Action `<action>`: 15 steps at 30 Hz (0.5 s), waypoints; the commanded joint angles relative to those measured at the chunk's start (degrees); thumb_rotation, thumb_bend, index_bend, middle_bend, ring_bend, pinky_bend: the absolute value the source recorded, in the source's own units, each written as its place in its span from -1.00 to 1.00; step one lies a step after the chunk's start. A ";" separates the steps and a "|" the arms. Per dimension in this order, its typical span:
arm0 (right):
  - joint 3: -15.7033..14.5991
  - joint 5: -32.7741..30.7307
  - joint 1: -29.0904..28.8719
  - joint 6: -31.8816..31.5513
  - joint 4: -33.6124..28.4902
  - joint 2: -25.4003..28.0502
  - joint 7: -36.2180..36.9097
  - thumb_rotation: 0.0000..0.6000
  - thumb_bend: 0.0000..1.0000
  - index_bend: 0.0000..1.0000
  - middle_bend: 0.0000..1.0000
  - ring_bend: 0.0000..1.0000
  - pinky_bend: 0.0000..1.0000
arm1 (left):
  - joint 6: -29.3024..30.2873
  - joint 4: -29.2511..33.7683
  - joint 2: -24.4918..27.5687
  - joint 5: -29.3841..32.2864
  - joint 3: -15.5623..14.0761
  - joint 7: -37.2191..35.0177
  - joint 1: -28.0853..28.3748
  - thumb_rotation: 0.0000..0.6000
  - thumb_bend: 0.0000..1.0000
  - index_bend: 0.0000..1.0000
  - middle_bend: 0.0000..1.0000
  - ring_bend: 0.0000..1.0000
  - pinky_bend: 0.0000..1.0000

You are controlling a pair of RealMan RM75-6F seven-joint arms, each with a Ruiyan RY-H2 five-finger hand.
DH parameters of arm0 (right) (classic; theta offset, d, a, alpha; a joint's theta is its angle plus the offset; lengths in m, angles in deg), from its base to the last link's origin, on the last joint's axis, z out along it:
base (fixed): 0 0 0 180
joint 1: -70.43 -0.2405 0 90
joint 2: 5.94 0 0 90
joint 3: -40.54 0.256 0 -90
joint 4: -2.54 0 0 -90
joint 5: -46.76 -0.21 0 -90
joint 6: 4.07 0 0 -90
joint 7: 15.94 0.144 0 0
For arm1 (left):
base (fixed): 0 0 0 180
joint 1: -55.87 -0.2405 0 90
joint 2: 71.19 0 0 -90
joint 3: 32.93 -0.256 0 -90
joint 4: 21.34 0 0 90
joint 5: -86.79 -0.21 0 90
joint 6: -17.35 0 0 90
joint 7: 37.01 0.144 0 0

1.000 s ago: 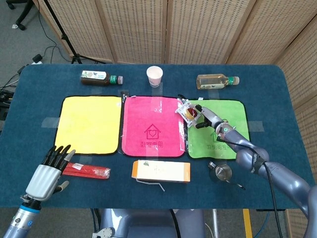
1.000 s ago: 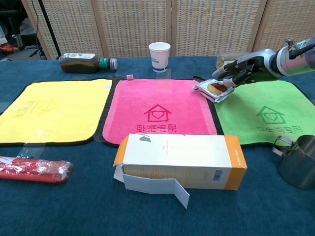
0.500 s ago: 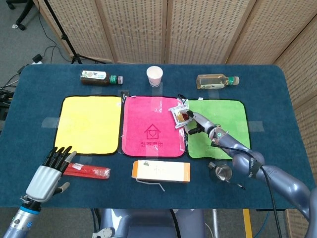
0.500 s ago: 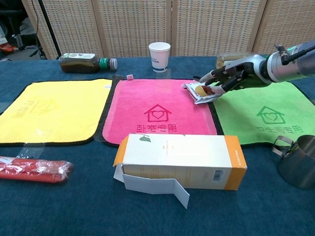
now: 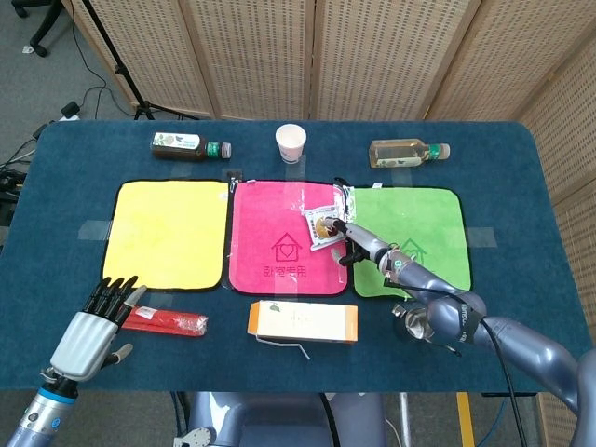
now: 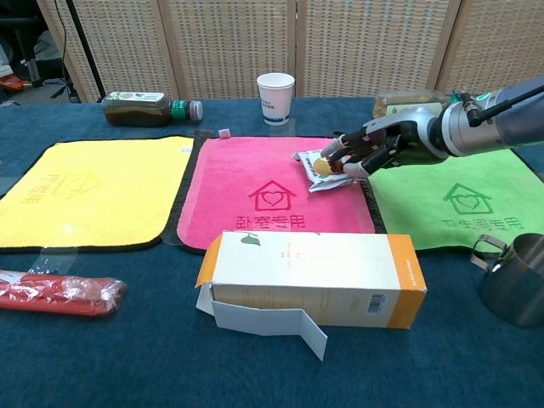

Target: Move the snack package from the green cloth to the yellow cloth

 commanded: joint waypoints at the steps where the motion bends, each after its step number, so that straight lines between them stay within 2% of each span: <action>1: -0.33 -0.32 -0.44 -0.36 -0.89 0.02 -0.22 1.00 0.28 -0.82 -1.00 -1.00 -1.00 | 0.13 0.01 0.04 -0.07 0.01 -0.08 -0.03 1.00 -0.75 -1.00 -1.00 -1.00 -1.00; 15: -3.55 -3.88 -2.88 -3.57 -6.55 0.81 -1.21 1.00 0.28 -0.82 -1.00 -1.00 -1.00 | 0.20 0.05 0.26 -0.21 -0.05 -0.67 0.01 1.00 -0.75 -1.00 -1.00 -1.00 -1.00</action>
